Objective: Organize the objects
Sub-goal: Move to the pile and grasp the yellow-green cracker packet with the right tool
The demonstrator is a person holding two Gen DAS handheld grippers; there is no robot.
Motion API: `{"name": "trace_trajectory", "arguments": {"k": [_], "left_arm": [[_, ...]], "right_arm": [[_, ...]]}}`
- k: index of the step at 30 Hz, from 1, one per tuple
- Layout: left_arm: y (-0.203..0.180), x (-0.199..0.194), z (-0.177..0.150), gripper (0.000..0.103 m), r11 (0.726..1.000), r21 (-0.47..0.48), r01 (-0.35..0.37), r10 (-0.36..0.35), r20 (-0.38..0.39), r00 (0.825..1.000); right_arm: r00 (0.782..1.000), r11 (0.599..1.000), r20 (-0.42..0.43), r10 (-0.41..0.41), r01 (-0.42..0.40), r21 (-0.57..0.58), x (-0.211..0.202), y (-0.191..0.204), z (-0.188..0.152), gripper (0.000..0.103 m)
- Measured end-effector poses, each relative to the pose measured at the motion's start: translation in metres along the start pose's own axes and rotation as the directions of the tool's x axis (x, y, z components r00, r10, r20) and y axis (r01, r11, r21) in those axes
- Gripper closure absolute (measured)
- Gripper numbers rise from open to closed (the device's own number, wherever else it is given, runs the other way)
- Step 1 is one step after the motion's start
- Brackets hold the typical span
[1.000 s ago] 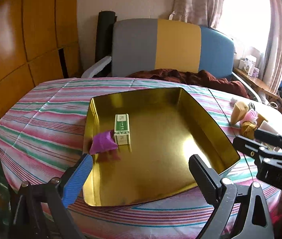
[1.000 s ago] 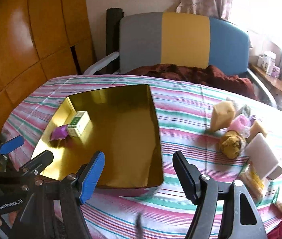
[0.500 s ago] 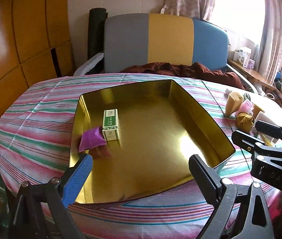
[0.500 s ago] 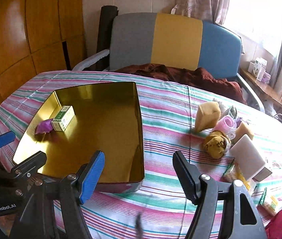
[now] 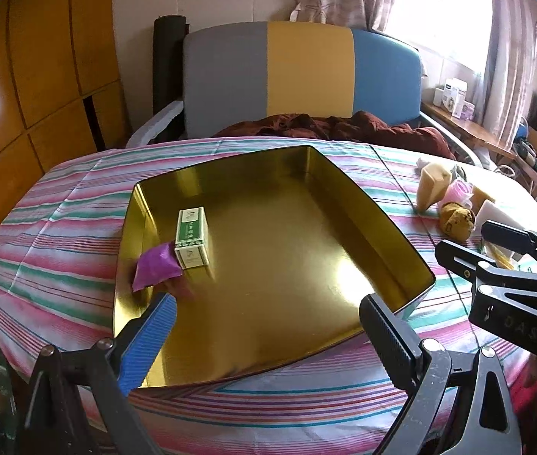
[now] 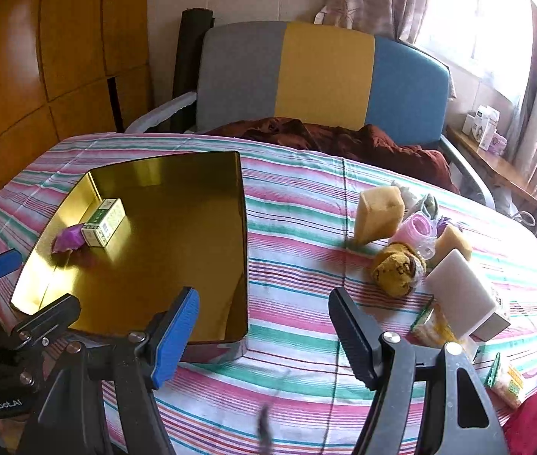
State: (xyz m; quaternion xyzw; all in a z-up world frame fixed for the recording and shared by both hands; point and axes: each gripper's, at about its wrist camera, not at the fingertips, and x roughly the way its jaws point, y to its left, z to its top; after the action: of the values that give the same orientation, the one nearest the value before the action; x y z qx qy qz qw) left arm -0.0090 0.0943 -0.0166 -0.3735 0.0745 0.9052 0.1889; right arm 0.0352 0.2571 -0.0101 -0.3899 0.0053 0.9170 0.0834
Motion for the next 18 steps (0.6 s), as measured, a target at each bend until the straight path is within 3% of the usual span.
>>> {"name": "trace_trajectory", "arguments": {"k": [9, 13, 18], "left_arm": [[-0.014, 0.003, 0.010, 0.005, 0.999, 0.024, 0.040, -0.040, -0.001, 0.999], [-0.027, 0.005, 0.016, 0.005, 0.995, 0.050, 0.083, -0.083, 0.003, 0.997], [-0.051, 0.009, 0.020, 0.005, 0.985, 0.099, 0.142, -0.142, -0.008, 0.990]], "right_arm": [[0.999, 1.000, -0.044, 0.009, -0.008, 0.019, 0.001, -0.032, -0.003, 0.031], [0.995, 0.999, -0.098, 0.001, 0.003, 0.037, -0.007, -0.079, -0.007, 0.031], [0.975, 0.994, -0.197, -0.105, 0.103, -0.020, -0.021, -0.158, -0.019, 0.031]]}}
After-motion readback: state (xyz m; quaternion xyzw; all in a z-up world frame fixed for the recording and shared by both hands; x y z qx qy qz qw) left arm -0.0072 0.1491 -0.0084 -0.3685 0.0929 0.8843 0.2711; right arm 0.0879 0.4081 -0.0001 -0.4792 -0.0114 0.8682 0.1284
